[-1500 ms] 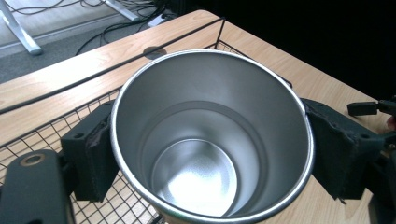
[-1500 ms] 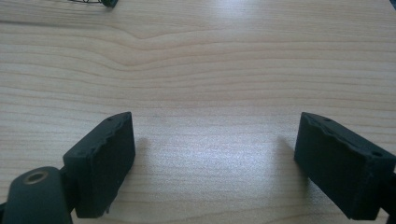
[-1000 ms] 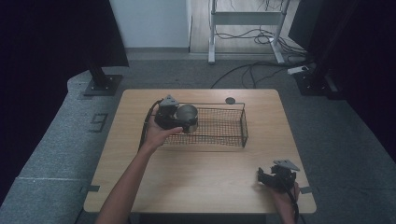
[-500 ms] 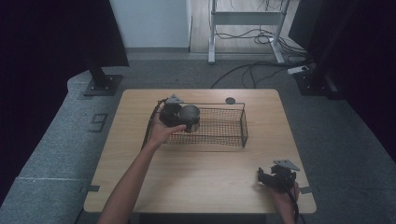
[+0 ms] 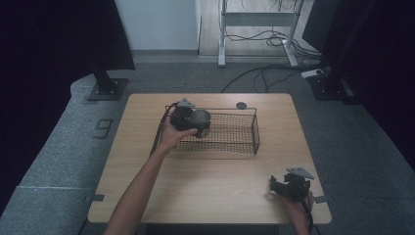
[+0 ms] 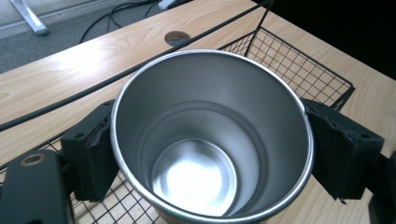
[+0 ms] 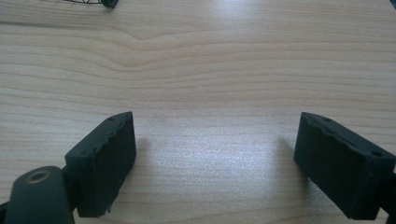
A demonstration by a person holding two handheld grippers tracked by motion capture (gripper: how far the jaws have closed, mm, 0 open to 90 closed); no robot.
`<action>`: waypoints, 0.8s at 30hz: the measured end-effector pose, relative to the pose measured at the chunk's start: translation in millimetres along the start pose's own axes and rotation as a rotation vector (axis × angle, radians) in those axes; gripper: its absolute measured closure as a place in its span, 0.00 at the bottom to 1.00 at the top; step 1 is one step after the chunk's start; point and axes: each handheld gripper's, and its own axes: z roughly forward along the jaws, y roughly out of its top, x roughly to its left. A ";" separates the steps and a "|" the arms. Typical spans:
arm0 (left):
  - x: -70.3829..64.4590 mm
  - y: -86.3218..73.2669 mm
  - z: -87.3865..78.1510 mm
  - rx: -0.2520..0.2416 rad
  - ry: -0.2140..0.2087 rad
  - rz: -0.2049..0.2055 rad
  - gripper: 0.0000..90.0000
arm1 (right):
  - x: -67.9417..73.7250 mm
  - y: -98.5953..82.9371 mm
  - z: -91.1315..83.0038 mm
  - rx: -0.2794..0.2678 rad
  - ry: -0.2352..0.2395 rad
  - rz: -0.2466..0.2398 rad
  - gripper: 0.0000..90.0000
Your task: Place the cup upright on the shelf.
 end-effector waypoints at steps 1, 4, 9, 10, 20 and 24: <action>0.6 -0.7 1.7 0.006 0.002 0.000 0.16 | 0.0 0.0 0.0 0.000 0.000 0.000 0.14; 1.5 -2.3 6.0 0.021 0.003 -0.003 0.16 | 0.0 0.0 0.0 0.000 0.000 0.000 0.14; 2.8 -4.5 13.4 0.044 0.007 -0.008 0.16 | 0.0 0.0 0.0 0.000 0.000 -0.001 0.14; 3.1 -5.0 14.9 0.049 0.007 -0.008 0.16 | 0.0 0.0 0.0 0.000 0.000 -0.001 0.14; 8.3 -10.6 28.4 0.093 0.014 -0.020 0.16 | 0.0 0.0 0.0 0.000 0.000 0.000 0.14; 9.9 -12.2 32.1 0.110 0.015 -0.020 0.16 | 0.0 0.0 0.0 0.000 0.000 0.000 0.14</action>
